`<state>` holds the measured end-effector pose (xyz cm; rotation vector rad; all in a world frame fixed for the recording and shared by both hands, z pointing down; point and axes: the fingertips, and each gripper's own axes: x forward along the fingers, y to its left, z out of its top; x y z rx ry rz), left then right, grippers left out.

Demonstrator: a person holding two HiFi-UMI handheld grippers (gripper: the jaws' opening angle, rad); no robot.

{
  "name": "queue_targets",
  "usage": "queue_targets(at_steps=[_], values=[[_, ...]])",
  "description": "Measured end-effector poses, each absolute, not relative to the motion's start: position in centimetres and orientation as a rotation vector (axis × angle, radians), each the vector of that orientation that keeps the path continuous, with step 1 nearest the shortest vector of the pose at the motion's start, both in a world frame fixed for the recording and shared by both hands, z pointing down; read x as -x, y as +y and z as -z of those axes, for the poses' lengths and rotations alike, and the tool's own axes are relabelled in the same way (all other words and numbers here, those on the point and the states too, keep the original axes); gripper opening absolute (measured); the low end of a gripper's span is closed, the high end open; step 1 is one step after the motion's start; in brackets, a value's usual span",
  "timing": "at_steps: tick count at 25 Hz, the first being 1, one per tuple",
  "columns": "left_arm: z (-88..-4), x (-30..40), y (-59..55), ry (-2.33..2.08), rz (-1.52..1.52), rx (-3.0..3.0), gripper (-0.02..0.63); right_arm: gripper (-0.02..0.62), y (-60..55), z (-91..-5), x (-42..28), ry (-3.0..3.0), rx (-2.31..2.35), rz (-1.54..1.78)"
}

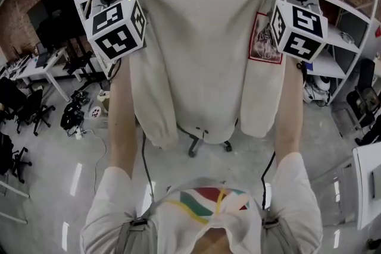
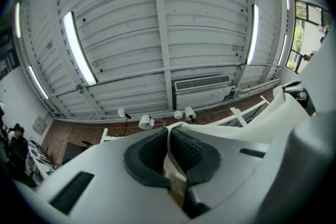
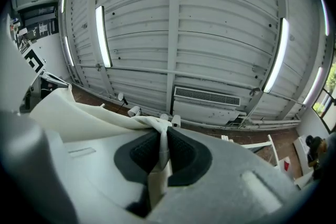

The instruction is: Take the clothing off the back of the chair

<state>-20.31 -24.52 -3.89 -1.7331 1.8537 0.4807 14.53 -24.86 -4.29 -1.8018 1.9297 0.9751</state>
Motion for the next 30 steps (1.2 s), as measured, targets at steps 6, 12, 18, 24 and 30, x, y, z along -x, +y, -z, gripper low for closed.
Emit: queue_targets(at_steps=[6,12,18,24,30], values=[[-5.4,19.4,-26.3,1.899,-0.439,1.85,0.018,0.012,-26.6,-5.9,-14.7,2.061,1.834,-0.804],[-15.0,19.5,-27.1,1.968,-0.288,1.876,0.018,0.012,-28.0,-15.9,-13.2,2.213,1.922,-0.715],[-22.6,19.7,-28.3,2.024,-0.211,1.951,0.018,0.012,-29.4,-23.1,-12.0,2.328,1.978,-0.634],[-27.7,19.4,-29.8,2.063,-0.123,2.023,0.018,0.012,-31.0,-28.4,-12.1,2.421,2.037,-0.54],[-31.1,18.8,-30.7,2.081,-0.068,2.059,0.018,0.014,-31.8,-32.0,-12.4,2.445,2.061,-0.455]])
